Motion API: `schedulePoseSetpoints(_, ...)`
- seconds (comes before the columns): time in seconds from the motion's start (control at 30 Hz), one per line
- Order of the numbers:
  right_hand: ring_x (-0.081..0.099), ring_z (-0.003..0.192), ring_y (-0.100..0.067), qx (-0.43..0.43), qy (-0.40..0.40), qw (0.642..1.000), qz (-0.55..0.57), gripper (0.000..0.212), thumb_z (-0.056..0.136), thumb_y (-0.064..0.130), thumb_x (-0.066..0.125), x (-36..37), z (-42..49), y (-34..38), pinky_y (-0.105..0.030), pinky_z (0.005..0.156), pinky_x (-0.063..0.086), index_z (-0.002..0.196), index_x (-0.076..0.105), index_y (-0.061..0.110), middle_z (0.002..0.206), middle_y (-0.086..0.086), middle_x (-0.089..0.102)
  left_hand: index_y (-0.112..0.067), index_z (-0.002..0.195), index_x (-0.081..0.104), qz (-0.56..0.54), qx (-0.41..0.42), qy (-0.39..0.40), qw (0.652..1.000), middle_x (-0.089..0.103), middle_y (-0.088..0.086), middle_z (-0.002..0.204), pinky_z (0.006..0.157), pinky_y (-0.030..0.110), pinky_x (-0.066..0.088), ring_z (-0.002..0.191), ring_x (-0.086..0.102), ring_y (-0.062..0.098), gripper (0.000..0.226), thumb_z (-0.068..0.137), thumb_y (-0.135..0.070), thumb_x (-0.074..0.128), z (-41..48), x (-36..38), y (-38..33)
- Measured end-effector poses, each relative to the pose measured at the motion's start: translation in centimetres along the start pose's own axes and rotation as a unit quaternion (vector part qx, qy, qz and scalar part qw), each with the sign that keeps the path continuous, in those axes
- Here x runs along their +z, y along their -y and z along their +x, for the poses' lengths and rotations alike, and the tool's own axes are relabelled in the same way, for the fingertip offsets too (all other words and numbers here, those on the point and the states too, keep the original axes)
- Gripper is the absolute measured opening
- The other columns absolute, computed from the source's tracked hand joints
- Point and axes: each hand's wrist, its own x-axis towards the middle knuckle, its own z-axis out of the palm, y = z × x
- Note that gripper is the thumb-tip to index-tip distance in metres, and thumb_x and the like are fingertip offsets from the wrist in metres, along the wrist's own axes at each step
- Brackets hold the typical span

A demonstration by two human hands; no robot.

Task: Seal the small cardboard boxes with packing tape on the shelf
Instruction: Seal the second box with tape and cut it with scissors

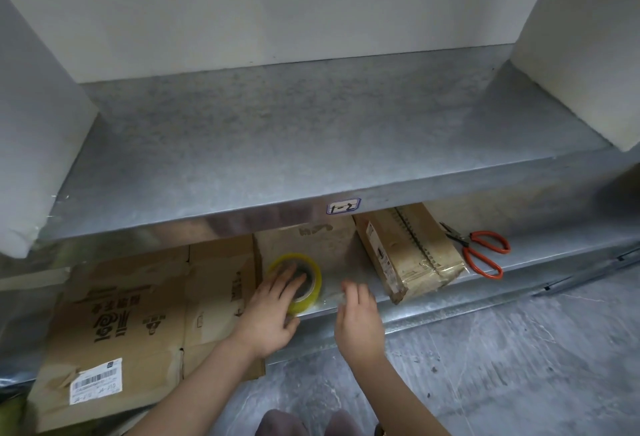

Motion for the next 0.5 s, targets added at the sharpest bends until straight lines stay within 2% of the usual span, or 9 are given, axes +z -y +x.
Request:
schedulePoseSetpoints(0.1, 0.053, 0.118, -0.019, -0.128, -0.053, 0.99, 0.004, 0.029, 0.093, 0.018, 0.051, -3.2, -2.8, 0.4, -0.027, 0.09, 0.051, 0.119, 0.061, 0.019, 0.122, 0.001, 0.058, -0.028, 0.154, 0.012, 0.021, 0.031, -0.039, 0.999, -0.001, -0.011, 0.161, 0.118, 0.028, -0.014, 0.145, -0.017, 0.008, 0.07, 0.095, -0.051, 0.041, -1.4, -1.0, -1.9)
schedulePoseSetpoints(0.2, 0.051, 0.127, -0.021, -0.226, -0.134, 0.965, -0.005, 0.028, 0.093, 0.026, 0.049, -6.3, -5.0, 0.1, -0.035, 0.101, 0.048, 0.116, 0.064, 0.02, 0.125, 0.002, 0.06, -0.028, 0.154, 0.016, 0.0, 0.037, -0.071, 0.997, 0.003, -0.014, 0.159, 0.12, 0.03, -0.012, 0.146, -0.013, 0.004, 0.067, 0.096, -0.057, 0.029, -2.3, -2.0, -5.9)
schedulePoseSetpoints(0.3, 0.04, 0.138, -0.022, -0.236, -0.175, 0.956, -0.028, 0.037, 0.094, 0.03, 0.044, -9.9, -5.0, -1.8, -0.039, 0.111, 0.037, 0.127, 0.06, 0.022, 0.136, 0.002, 0.055, -0.028, 0.154, 0.018, -0.021, 0.03, -0.108, 0.993, 0.004, -0.017, 0.159, 0.12, 0.029, -0.009, 0.147, -0.01, 0.002, 0.066, 0.094, -0.058, 0.022, -2.0, -2.6, -10.7)
schedulePoseSetpoints(0.37, 0.038, 0.14, -0.024, -0.242, -0.179, 0.953, -0.046, 0.041, 0.095, 0.03, 0.043, -12.1, -4.1, -3.9, -0.043, 0.113, 0.036, 0.131, 0.059, 0.02, 0.14, -0.001, 0.054, -0.029, 0.153, 0.016, -0.025, 0.017, -0.129, 0.991, 0.004, -0.018, 0.158, 0.12, 0.028, -0.008, 0.146, -0.011, 0.001, 0.065, 0.095, -0.056, 0.023, -1.4, -2.6, -13.8)
schedulePoseSetpoints(0.5, 0.041, 0.139, -0.029, -0.258, -0.161, 0.951, -0.062, 0.041, 0.092, 0.021, 0.06, -15.5, -1.9, -9.1, -0.048, 0.112, 0.037, 0.132, 0.06, 0.015, 0.14, -0.007, 0.055, -0.027, 0.155, 0.015, -0.02, -0.023, -0.146, 0.989, 0.006, -0.016, 0.159, 0.121, 0.03, -0.006, 0.147, -0.011, 0.002, 0.064, 0.098, -0.054, 0.028, -0.1, -1.5, -19.0)
